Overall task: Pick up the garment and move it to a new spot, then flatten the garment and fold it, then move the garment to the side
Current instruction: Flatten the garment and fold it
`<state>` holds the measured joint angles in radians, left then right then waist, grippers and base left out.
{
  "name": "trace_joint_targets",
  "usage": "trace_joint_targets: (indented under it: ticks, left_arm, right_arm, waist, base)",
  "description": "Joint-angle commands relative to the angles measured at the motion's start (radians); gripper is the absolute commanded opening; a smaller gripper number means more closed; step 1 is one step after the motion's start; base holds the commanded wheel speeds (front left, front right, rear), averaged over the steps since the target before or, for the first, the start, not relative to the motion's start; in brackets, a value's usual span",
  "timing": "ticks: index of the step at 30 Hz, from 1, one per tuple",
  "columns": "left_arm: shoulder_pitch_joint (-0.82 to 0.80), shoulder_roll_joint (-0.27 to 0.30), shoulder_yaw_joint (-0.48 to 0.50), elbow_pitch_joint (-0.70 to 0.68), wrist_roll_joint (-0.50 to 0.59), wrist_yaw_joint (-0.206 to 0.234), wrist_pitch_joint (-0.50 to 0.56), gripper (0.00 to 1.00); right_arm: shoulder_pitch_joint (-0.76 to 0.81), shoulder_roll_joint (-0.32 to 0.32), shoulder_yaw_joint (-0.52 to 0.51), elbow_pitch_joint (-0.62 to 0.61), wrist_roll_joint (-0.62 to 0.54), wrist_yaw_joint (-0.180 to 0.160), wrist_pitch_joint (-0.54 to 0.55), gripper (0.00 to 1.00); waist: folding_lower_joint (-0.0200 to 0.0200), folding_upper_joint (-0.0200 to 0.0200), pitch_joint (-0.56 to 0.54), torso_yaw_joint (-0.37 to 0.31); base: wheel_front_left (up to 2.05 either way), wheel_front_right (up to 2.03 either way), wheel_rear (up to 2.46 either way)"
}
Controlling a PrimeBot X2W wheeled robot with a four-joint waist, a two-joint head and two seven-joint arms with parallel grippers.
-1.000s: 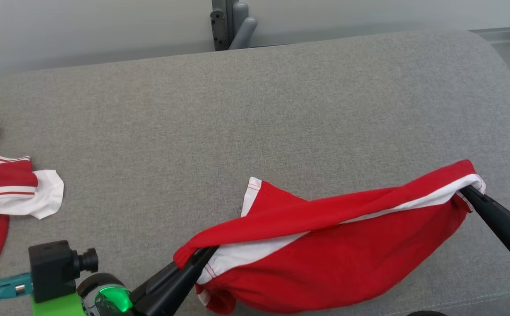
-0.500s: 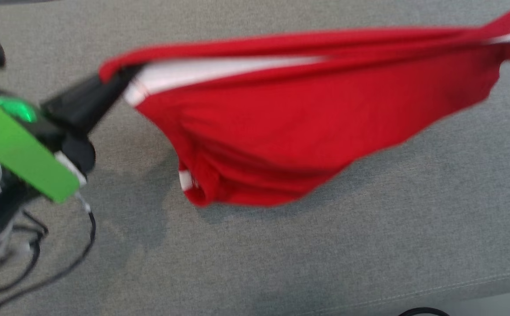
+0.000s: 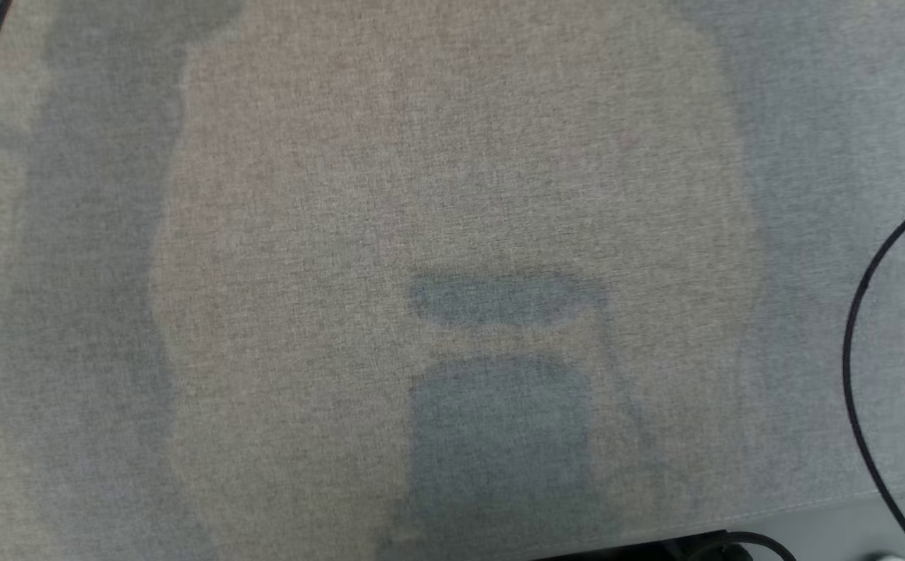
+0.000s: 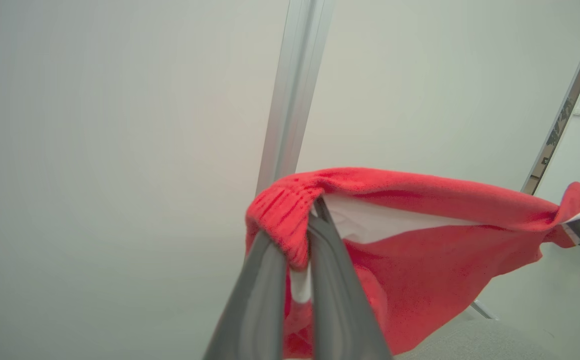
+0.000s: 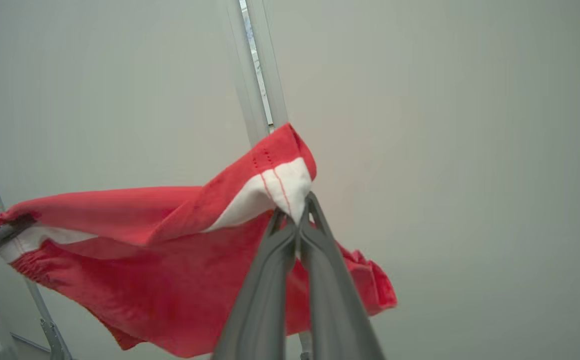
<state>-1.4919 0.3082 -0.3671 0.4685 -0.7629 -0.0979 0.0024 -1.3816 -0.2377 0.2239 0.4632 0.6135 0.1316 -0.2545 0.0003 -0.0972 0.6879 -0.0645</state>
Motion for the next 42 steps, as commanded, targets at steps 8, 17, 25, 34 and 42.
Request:
trace_joint_targets:
  ticks: [8, 17, 25, 34, 42]
  left_arm:
    - [0.242, -0.009, -0.187, 0.066, -0.097, -0.034, -0.187, 0.00]
    - [0.698, 0.199, -0.350, -0.209, -0.335, -0.033, -0.236, 0.00]
    - [0.973, 0.299, -0.395, -0.362, -0.420, -0.025, -0.242, 0.00]
    - [1.223, 0.316, -0.470, -0.512, -0.433, 0.072, -0.248, 0.00]
    - [1.430, 0.317, -0.448, -0.705, -0.430, 0.210, -0.265, 0.00]
  right_arm:
    - [0.329, -0.028, 0.128, -0.137, -0.017, -0.001, -0.008, 0.00]
    - [0.772, -0.203, 0.189, -0.338, 0.127, -0.001, -0.008, 0.00]
    - [0.995, -0.274, 0.136, -0.378, 0.190, -0.002, -0.008, 0.00]
    - [1.225, -0.374, 0.184, -0.449, 0.271, -0.002, -0.008, 0.00]
    - [1.430, -0.487, 0.129, -0.608, 0.366, -0.002, -0.008, 0.00]
  waist:
    - [-0.0003, -0.0003, 0.031, 0.037]
    - [-0.0003, -0.0003, -0.077, 0.047]
    - [-0.0003, -0.0003, -0.218, 0.056]
    - [-0.0003, -0.0003, -0.324, 0.061]
    - [-0.0003, -0.0003, -0.361, 0.042]
  base:
    - [0.00, 0.00, 0.00]
    - [0.00, 0.00, 0.00]
    - [0.00, 0.00, 0.00]
    - [0.00, 0.00, 0.00]
    - [0.00, 0.00, 0.00]
